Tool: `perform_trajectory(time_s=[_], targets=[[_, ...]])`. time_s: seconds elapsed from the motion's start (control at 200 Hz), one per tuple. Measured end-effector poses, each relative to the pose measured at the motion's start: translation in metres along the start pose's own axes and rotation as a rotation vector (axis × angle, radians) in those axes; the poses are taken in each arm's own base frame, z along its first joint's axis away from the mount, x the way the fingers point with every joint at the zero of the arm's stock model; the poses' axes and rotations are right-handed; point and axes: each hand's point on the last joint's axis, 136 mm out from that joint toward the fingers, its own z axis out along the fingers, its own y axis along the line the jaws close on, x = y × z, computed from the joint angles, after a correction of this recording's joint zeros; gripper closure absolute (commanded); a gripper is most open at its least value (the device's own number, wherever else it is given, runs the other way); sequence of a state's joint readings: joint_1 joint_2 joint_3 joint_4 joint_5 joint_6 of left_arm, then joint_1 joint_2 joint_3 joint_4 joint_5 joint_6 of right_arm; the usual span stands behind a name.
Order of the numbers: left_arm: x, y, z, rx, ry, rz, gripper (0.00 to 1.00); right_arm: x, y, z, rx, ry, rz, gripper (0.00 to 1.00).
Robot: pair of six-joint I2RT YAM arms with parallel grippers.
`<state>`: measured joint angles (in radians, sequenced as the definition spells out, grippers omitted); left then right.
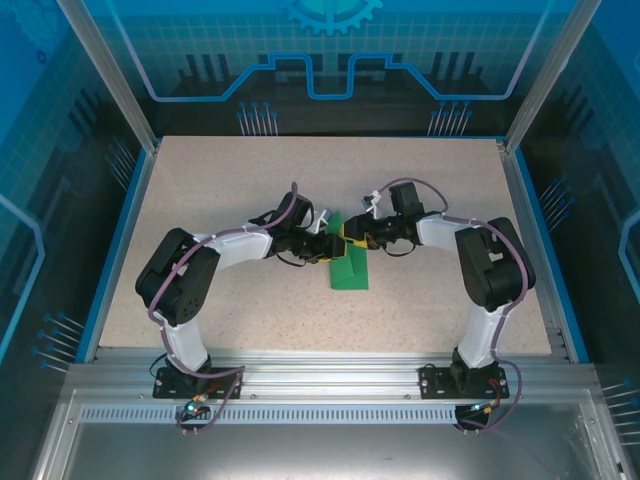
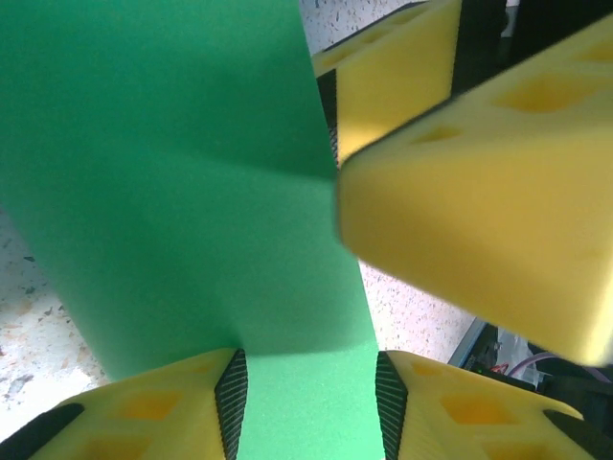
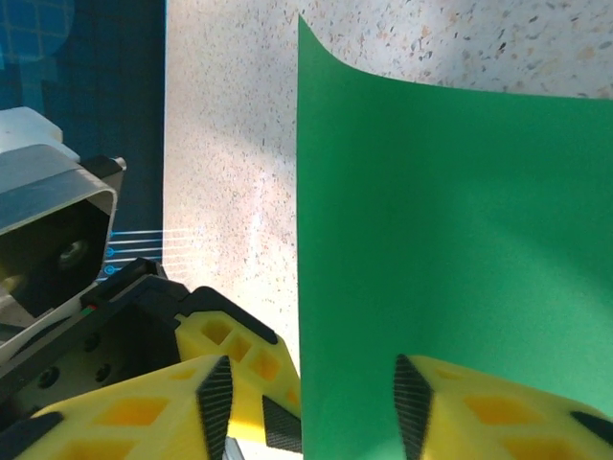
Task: Fold a paper plane with a square sheet of paper (fold left side to right side)
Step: First fold in half a square sheet of paper at the center of the table.
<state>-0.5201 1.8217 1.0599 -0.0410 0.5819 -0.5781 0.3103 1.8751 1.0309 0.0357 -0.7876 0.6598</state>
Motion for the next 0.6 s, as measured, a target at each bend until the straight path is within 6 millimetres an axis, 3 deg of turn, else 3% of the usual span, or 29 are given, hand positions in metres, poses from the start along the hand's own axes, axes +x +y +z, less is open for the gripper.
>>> perform_trajectory(time_s=[0.23, 0.36, 0.6], targets=[[0.0, 0.0, 0.0, -0.002, 0.0, 0.0, 0.49, 0.004, -0.005, 0.003, 0.018, 0.015, 0.012, 0.93], [0.001, 0.003, -0.005, -0.036, -0.006, -0.012, 0.46, 0.008, -0.012, 0.003, 0.05, 0.024, 0.02, 0.98], [-0.001, 0.005, -0.034, -0.164, -0.071, -0.052, 0.41, 0.017, -0.025, -0.002, 0.123, 0.043, 0.031, 0.98]])
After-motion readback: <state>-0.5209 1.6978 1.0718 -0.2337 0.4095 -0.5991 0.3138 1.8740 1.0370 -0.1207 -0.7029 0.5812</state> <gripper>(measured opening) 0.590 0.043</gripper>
